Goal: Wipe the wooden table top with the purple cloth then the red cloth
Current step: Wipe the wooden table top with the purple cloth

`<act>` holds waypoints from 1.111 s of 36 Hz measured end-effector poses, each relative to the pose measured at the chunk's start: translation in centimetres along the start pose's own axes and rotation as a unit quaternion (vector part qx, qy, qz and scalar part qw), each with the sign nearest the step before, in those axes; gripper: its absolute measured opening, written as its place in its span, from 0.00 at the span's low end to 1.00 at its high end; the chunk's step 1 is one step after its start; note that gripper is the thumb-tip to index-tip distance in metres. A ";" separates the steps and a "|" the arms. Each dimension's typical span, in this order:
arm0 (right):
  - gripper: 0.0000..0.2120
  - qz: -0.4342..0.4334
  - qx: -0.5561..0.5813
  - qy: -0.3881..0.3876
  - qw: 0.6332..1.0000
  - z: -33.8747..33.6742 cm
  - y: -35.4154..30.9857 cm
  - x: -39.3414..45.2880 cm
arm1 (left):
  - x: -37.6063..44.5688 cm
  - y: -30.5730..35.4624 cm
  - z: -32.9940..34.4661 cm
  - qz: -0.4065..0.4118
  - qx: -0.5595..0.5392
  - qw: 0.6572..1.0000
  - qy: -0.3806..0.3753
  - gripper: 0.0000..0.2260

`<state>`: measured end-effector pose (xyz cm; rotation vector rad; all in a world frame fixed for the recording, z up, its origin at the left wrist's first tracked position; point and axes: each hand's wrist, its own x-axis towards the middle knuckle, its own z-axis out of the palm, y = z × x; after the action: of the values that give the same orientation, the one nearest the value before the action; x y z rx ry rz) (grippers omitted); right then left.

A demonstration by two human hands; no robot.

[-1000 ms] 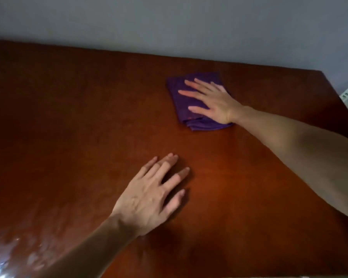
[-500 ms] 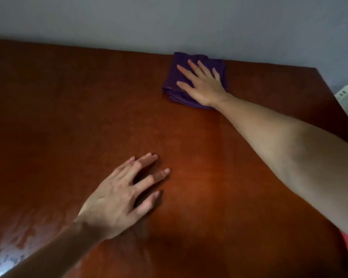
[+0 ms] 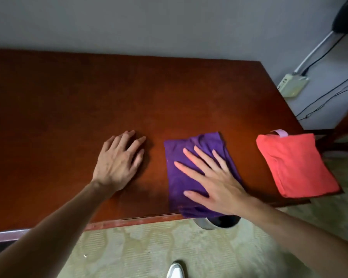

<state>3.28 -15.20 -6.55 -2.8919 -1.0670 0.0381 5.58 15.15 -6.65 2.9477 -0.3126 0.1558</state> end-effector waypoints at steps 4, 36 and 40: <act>0.33 -0.099 -0.011 -0.038 0.994 -1.1 4.1 1.0 | 0.6 3.8 1.1 0.026 -0.034 0.999 0.026 0.21; 0.30 0.126 0.036 0.007 0.991 -2.6 33.1 27.1 | 15.4 11.9 4.1 0.109 -0.061 0.989 -0.073 0.24; 0.31 0.150 0.040 0.012 0.988 -2.2 31.6 23.1 | 15.3 11.9 4.0 0.106 -0.047 0.990 -0.079 0.24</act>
<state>41.46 -24.29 -6.41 -2.9427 -0.6028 0.0564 18.21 -0.10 -6.81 2.8332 -0.6374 -0.0655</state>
